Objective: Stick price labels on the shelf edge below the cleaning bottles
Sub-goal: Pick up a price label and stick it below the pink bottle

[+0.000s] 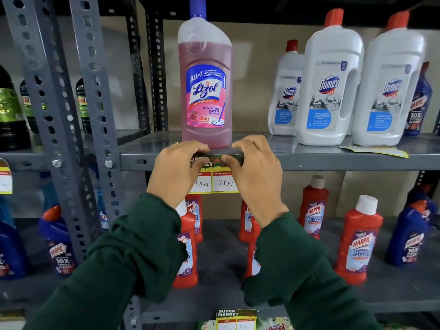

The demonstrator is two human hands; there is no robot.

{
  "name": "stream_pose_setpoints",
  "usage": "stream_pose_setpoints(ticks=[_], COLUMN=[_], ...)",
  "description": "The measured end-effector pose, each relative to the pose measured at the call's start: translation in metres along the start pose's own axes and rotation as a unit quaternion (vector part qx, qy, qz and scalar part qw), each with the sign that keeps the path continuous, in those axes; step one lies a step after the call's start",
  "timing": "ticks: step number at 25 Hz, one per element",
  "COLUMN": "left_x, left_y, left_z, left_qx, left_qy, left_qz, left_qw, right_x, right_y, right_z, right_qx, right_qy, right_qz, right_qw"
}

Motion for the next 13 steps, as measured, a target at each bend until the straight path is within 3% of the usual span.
stream_pose_setpoints(ticks=[5, 9, 13], left_x=[0.012, 0.007, 0.005], left_y=[0.000, 0.004, 0.016], left_z=[0.003, -0.006, -0.021], left_qx=[0.048, 0.010, -0.012], left_qy=[0.053, 0.035, -0.012], left_qz=[-0.025, -0.030, -0.148], left_qw=[0.997, 0.999, 0.989], right_x=[0.017, 0.015, 0.012], right_y=[-0.007, 0.001, 0.008], right_z=[0.004, 0.009, 0.010], right_qx=[-0.062, -0.057, -0.066], right_qy=[-0.052, -0.035, -0.013], right_qz=[-0.040, -0.037, -0.047], right_qw=[0.996, 0.997, 0.997])
Point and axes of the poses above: each hand's wrist, its own y-axis towards the middle knuckle, its own x-axis out of the palm, z = x × y, the point moved 8 cm from there along y, towards the middle knuckle, and after that the axes turned 14 degrees about z, right-handed, at the moved point
